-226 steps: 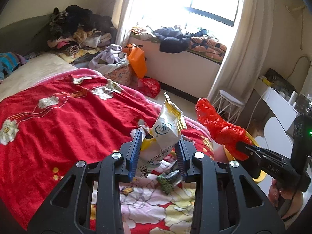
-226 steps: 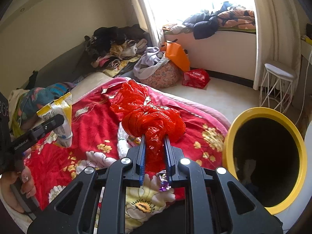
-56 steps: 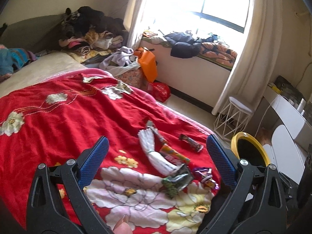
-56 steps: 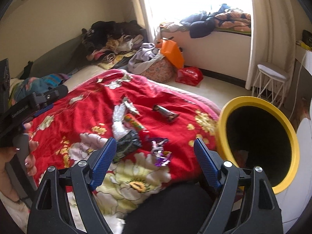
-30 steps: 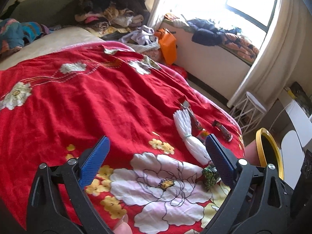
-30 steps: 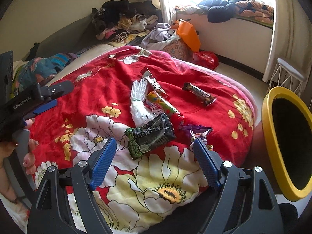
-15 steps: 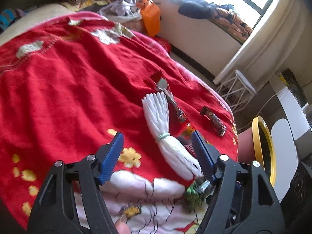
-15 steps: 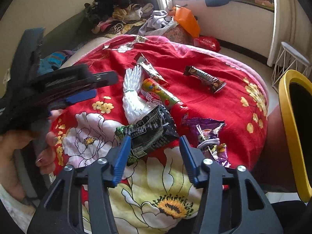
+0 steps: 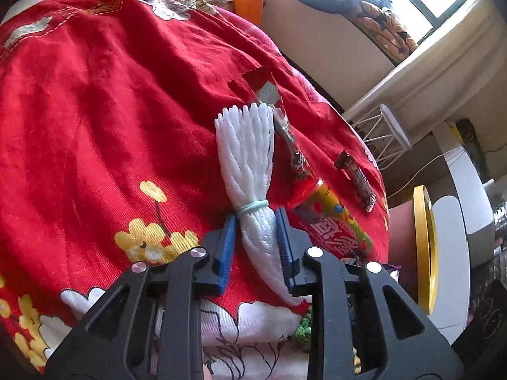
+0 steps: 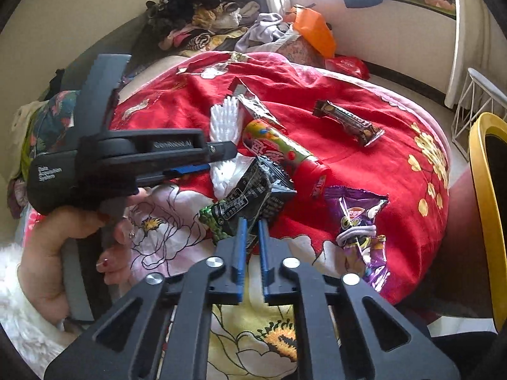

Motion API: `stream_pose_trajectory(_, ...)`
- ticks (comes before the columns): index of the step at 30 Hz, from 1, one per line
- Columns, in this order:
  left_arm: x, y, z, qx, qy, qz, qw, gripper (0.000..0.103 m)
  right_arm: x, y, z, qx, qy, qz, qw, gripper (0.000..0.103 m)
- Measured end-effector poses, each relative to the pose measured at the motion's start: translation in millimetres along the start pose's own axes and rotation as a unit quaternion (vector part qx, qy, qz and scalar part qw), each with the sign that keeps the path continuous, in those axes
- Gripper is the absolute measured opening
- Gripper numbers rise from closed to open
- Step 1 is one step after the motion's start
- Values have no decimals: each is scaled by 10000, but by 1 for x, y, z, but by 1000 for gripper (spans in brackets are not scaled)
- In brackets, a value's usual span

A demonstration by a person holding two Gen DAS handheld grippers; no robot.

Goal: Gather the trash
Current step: 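Grasp the white foam mesh sleeve with the left tool while the right tool grasps the black-green snack packet, then carry the mesh sleeve with the left tool while the right tool carries the black packet over the bin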

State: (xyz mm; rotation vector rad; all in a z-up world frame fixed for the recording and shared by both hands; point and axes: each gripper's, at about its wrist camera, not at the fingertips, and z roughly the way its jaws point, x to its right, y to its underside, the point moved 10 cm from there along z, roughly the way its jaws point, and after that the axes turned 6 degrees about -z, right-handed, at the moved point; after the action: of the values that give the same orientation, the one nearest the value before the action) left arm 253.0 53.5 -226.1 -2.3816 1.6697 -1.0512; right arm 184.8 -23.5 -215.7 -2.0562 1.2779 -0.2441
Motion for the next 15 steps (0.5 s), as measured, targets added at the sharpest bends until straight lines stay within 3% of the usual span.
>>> stream_pose_trajectory(15,-26,-14,-63,781,-273,68,9966,14,-22,-4,-12,173,-216,-277,9992,1)
